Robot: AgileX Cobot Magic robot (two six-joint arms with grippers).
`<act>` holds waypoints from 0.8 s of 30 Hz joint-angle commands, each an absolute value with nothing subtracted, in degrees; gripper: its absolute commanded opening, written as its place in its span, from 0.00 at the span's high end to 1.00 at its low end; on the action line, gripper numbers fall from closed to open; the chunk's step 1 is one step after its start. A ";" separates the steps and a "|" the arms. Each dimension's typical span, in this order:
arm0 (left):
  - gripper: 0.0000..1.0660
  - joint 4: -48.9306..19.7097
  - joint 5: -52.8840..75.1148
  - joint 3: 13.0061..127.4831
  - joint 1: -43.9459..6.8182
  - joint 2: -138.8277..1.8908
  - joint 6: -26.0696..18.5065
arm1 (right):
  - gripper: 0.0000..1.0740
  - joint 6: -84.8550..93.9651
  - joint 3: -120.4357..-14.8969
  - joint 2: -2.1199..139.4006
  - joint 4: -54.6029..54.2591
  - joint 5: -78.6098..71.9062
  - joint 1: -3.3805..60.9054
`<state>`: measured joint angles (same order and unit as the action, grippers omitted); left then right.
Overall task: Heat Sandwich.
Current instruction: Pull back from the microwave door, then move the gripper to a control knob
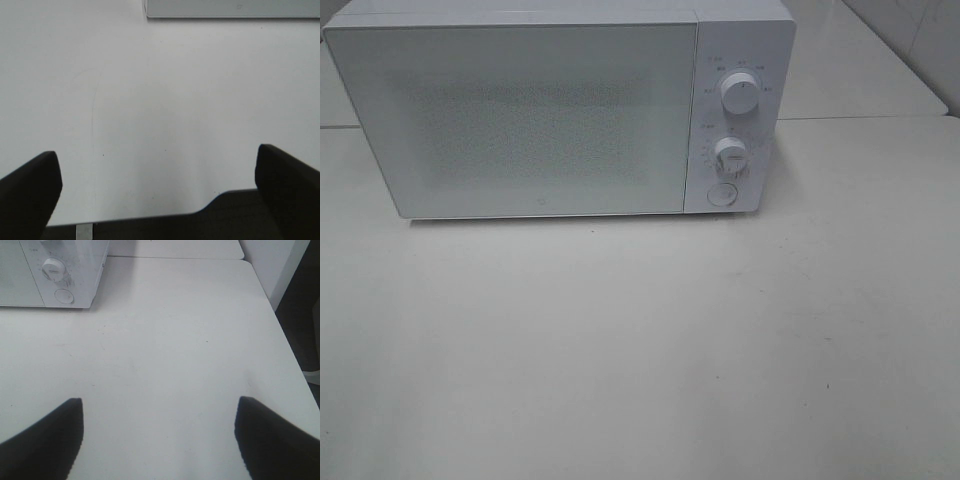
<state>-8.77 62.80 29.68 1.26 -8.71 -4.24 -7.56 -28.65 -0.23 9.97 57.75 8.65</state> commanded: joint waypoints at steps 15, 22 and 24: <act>0.08 -8.59 61.59 29.51 1.32 1.55 -3.72 | 0.30 -7.33 -28.59 -1.78 9.91 57.07 8.19; 0.08 -8.59 61.59 29.51 1.32 1.55 -3.72 | 0.30 -7.33 -28.59 -1.78 9.91 57.07 8.19; 0.08 -8.59 61.59 29.51 1.32 1.55 -3.72 | 0.30 -7.33 -28.59 -1.78 9.91 57.07 8.19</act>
<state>-8.48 62.22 29.51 1.26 0.23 -4.01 -7.56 -28.65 -0.23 9.97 57.75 8.65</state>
